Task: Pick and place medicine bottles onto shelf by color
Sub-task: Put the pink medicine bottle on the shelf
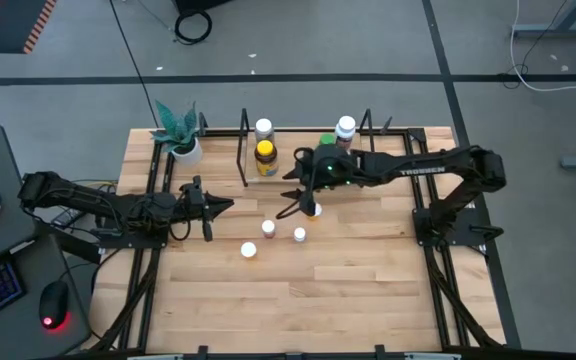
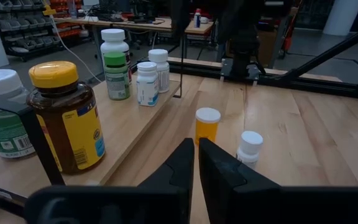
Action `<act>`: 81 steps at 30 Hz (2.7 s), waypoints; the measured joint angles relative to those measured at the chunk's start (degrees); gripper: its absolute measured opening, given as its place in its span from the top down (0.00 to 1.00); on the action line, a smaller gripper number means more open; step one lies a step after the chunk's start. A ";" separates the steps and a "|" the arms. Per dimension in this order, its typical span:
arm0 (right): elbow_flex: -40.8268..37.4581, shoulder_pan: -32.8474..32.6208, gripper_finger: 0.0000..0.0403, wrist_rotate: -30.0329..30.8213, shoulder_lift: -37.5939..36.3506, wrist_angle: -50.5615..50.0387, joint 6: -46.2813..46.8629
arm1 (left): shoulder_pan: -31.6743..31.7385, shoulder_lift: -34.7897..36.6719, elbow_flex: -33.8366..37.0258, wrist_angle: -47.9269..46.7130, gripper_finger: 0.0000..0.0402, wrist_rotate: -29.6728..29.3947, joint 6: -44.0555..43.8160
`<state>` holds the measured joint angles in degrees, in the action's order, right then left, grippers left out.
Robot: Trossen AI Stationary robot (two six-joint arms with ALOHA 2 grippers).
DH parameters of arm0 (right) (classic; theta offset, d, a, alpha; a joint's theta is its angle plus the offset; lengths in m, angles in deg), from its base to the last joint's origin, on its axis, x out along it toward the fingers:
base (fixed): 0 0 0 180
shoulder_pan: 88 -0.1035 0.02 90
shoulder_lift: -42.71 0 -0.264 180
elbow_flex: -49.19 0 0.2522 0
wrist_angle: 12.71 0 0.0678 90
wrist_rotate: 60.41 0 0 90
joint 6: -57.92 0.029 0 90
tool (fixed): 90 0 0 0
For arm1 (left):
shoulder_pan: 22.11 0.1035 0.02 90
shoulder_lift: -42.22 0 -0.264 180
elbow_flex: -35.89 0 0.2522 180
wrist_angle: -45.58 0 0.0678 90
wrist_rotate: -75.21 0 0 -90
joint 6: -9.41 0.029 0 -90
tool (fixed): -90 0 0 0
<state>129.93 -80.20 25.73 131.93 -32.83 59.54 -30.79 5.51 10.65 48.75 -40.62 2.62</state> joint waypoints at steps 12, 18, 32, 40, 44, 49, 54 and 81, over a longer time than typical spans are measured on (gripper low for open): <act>12.19 -0.54 0.37 -2.44 6.57 -11.50 -6.14 | -0.01 -0.02 0.00 -0.02 0.91 0.01 0.00; 14.81 -1.43 0.37 -3.17 7.47 -14.88 -6.60 | -0.01 0.00 0.00 0.17 0.93 0.00 -0.01; 14.86 -3.44 0.34 -3.23 6.99 -23.40 -9.17 | -0.01 -0.02 0.02 0.20 0.91 0.01 -0.04; 13.50 -3.70 0.26 -3.05 8.62 -21.76 -10.84 | -0.01 -0.02 0.02 0.22 0.93 0.01 -0.03; 13.35 -4.94 0.24 -3.06 11.82 -16.88 -10.70 | -0.01 -0.01 0.02 0.20 0.91 -0.01 -0.04; 14.55 -7.10 0.23 -3.26 17.07 -11.95 -12.03 | 0.00 -0.02 0.00 0.10 0.91 -0.01 -0.02; 22.07 -8.17 0.24 -3.29 20.71 -15.37 -12.13 | -0.01 0.00 0.00 -0.01 0.93 0.01 -0.01; 28.37 -9.41 0.19 -3.28 30.30 -18.51 -15.90 | -0.01 -0.01 0.00 0.00 0.91 0.01 -0.02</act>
<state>158.30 -89.61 22.45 162.23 -51.34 43.64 -30.80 5.50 10.65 48.75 -40.61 2.59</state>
